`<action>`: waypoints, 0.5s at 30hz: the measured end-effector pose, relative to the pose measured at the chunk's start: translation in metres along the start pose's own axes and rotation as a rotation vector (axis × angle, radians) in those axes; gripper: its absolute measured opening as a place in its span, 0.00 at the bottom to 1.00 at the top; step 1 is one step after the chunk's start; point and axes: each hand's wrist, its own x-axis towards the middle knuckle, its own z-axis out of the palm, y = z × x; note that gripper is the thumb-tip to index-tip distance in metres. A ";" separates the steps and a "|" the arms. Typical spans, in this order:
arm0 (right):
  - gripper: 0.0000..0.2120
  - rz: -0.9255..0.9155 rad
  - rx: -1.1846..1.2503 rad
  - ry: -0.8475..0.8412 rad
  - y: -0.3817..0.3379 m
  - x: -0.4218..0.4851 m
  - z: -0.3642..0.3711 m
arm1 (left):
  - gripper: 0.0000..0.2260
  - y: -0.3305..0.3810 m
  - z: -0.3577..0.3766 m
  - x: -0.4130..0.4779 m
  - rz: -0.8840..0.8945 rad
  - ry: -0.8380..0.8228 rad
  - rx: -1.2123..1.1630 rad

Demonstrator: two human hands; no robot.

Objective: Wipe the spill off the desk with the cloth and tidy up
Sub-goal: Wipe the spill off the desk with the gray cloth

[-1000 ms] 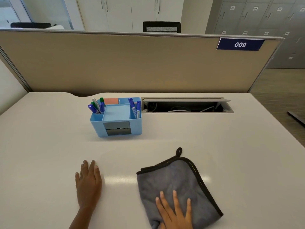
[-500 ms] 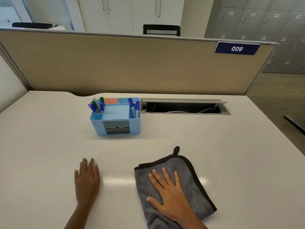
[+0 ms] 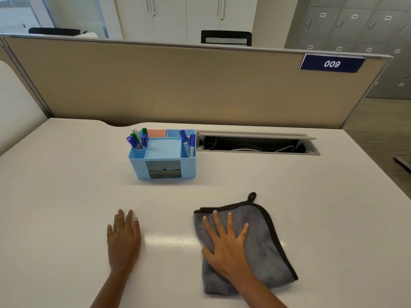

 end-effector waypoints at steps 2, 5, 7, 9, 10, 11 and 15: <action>0.41 0.097 -0.004 -0.037 0.013 0.011 -0.006 | 0.23 0.000 0.000 0.000 -0.007 0.000 0.002; 0.32 0.293 0.008 -0.071 0.053 0.021 -0.013 | 0.27 0.000 -0.001 0.000 0.005 0.012 0.000; 0.27 0.423 0.026 -0.074 0.086 0.017 -0.015 | 0.27 -0.001 -0.001 -0.001 0.006 0.006 0.002; 0.25 0.514 0.019 -0.089 0.109 0.007 -0.016 | 0.28 0.000 -0.001 -0.001 0.006 0.005 0.011; 0.28 0.538 0.016 -0.104 0.115 0.004 -0.016 | 0.28 0.000 0.000 -0.001 0.006 0.007 0.017; 0.31 0.558 0.020 -0.110 0.117 0.003 -0.015 | 0.28 0.000 0.000 -0.001 0.005 0.010 0.020; 0.24 0.545 0.023 -0.101 0.092 0.012 -0.015 | 0.28 0.001 0.000 -0.001 -0.001 0.009 0.028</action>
